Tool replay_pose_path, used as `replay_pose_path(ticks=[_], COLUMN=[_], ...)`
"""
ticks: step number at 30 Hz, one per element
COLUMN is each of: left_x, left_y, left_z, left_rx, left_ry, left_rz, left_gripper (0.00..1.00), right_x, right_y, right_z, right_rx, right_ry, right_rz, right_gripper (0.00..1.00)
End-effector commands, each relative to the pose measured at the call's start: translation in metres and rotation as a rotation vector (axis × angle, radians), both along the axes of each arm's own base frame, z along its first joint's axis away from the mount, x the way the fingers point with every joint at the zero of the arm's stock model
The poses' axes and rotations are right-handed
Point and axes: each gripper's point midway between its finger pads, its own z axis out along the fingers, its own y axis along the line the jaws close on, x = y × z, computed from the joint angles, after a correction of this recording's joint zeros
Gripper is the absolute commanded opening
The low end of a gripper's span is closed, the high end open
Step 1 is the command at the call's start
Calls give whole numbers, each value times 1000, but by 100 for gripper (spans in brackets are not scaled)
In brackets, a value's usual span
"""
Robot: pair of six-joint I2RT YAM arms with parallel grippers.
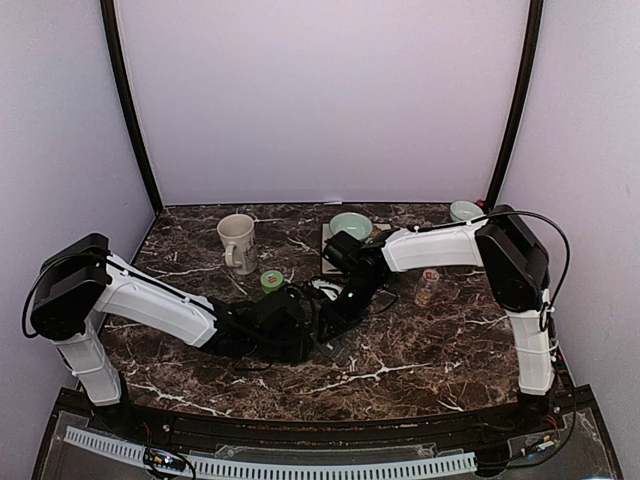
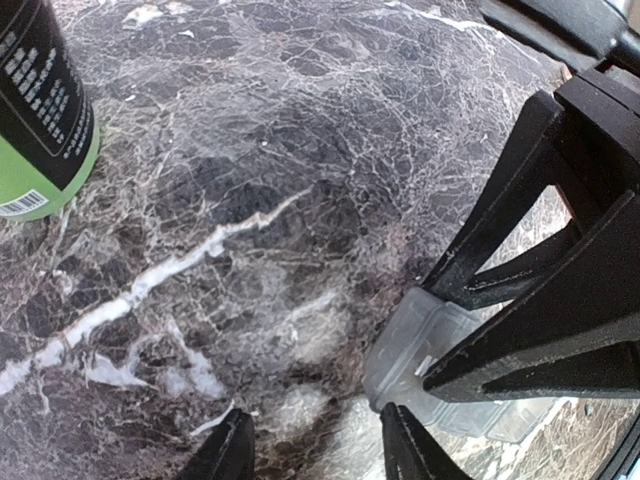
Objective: Sort the pills into containers
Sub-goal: Close the lid of the pill container.
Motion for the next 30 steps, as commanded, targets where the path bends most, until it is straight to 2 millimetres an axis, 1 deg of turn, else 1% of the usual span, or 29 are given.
replay_pose_path(ticks=[1, 5, 11, 30], left_x=[-11, -10, -11, -11], left_y=[8, 4, 1, -2], left_z=[-26, -27, -34, -45], left_rx=[79, 73, 82, 117], left_ry=[71, 70, 88, 117], left_rz=[-38, -45, -53, -51], left_gripper=[47, 47, 47, 43], right_x=[-15, -15, -18, -27], right_y=[-21, -22, -24, -31], right_z=[-47, -48, -50, -58], right_rx=[-147, -149, -151, -174], right_ry=[50, 55, 66, 101], right_rz=[4, 2, 4, 14], right_gripper=[31, 30, 30, 22])
